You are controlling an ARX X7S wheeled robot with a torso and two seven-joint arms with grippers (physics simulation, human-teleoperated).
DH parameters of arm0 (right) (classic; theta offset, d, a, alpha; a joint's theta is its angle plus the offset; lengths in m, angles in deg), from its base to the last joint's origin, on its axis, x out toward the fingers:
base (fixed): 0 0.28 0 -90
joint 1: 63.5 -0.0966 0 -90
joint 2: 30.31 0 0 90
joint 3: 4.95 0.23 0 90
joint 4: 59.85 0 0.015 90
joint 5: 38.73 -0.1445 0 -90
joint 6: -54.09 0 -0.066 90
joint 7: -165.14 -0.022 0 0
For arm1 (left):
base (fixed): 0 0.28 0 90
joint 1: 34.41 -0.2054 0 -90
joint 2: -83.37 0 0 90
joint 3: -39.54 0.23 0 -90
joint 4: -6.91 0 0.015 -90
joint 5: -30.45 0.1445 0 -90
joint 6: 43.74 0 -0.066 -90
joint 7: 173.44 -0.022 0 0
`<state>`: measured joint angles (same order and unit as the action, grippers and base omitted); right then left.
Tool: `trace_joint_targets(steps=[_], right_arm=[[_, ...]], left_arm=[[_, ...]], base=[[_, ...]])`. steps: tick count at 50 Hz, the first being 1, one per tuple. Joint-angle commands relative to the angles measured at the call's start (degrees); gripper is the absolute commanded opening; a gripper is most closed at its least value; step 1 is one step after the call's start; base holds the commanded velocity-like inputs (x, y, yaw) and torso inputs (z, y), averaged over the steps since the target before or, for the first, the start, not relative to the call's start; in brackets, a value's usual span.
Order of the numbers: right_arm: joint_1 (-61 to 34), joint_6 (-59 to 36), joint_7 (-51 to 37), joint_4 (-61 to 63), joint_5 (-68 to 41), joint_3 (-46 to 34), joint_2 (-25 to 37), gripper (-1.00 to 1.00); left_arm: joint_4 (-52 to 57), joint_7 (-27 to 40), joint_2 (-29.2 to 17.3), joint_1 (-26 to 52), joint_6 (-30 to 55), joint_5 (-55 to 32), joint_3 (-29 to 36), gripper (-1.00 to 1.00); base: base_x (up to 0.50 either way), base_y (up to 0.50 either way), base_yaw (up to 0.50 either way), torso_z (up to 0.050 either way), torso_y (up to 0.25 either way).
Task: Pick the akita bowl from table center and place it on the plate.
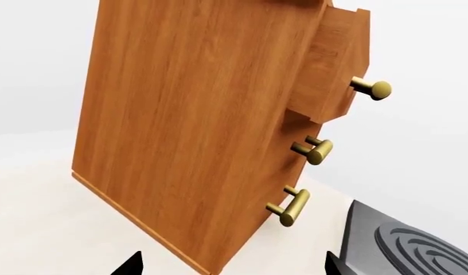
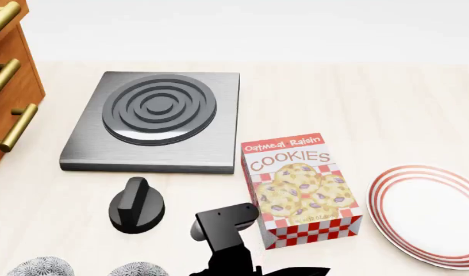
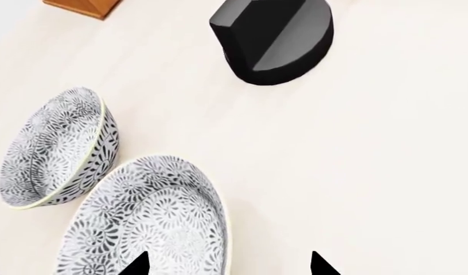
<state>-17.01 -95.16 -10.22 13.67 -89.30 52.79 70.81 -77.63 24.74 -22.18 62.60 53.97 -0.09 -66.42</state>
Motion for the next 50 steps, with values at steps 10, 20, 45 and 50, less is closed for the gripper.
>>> trace_joint_targets(steps=[10,20,45,50], right_arm=[[-0.3,1.3,1.1,-2.4,0.7,-1.4,-0.3,1.00],[0.0,1.8,1.7,-2.9,0.9,-2.3,-0.3,1.00],[-0.5,1.9,3.1,-2.8,1.7,-5.4,-0.2,1.00],[-0.6,2.1,3.4,-2.8,1.9,-6.0,-0.2,1.00]], left_arm=[[0.0,0.3,-0.2,-0.3,-0.3,-0.3,0.1,1.00],[0.0,0.5,-0.3,-0.3,-0.3,-0.5,0.3,1.00],[-0.2,1.0,-0.6,-0.2,-0.5,-0.9,0.6,1.00],[-0.3,1.0,-0.6,-0.1,-0.6,-1.0,0.6,1.00]], base=[[0.00,0.00,0.00,0.000,0.000],[0.00,0.00,0.00,0.000,0.000],[0.00,0.00,0.00,0.000,0.000],[0.00,0.00,0.00,0.000,0.000]])
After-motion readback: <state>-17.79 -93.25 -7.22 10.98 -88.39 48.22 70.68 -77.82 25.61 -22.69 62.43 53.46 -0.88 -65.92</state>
